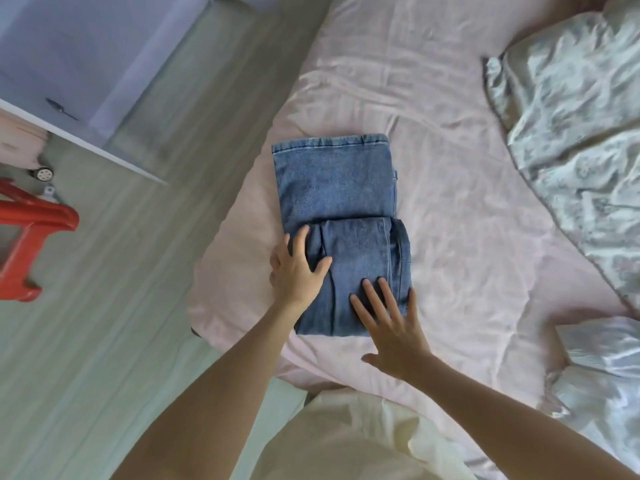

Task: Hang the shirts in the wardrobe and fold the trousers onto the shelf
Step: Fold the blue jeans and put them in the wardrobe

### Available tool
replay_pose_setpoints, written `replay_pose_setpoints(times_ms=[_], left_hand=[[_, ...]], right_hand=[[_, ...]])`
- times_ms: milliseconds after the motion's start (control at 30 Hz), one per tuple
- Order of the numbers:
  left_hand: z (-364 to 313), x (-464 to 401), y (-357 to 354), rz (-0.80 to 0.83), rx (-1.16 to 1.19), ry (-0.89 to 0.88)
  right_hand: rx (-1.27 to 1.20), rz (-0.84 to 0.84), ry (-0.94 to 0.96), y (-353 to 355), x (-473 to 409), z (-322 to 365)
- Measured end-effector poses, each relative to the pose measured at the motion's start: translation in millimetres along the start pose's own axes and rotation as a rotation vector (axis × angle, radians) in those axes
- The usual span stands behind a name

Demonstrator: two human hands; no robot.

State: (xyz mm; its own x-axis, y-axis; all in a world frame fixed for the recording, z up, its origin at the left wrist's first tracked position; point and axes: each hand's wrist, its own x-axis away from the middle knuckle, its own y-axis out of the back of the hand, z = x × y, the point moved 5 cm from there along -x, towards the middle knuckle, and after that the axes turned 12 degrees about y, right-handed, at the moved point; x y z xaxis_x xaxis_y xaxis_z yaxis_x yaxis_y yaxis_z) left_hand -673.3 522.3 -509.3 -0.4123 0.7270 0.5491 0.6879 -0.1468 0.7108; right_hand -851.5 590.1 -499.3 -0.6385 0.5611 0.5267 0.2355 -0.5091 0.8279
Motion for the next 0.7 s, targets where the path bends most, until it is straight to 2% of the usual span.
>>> replay_pose_setpoints(times_ms=[67,133,200,333,400,467,533,600,700], left_hand=[[14,6,-11,0.144,0.028,-0.047],[28,9,-22,0.3,0.118,0.04],[37,6,-28,0.36,0.084,0.11],[32,-2,-26,0.436,0.104,0.085],[24,1,-24,0.455,0.154,0.039],[14,9,-18,0.457,0.196,0.015],[4,17,-9,0.499,0.221,0.03],[-1,25,0,0.614,0.265,0.123],[1,40,7,0.835,0.395,0.485]], right_hand=[[0.028,0.063,-0.018,-15,-17,-4],[0.062,0.138,-0.041,-26,-31,-4],[0.115,0.14,-0.068,-28,-35,-3],[0.113,-0.066,-0.046,-11,-31,-5],[0.035,-0.192,-0.001,0,-30,-10],[-0.131,-0.228,0.051,15,-26,-18],[-0.319,-0.154,0.056,35,-16,-28],[-0.461,-0.076,0.024,55,-2,-41],[-0.71,0.186,-0.029,80,8,-55]])
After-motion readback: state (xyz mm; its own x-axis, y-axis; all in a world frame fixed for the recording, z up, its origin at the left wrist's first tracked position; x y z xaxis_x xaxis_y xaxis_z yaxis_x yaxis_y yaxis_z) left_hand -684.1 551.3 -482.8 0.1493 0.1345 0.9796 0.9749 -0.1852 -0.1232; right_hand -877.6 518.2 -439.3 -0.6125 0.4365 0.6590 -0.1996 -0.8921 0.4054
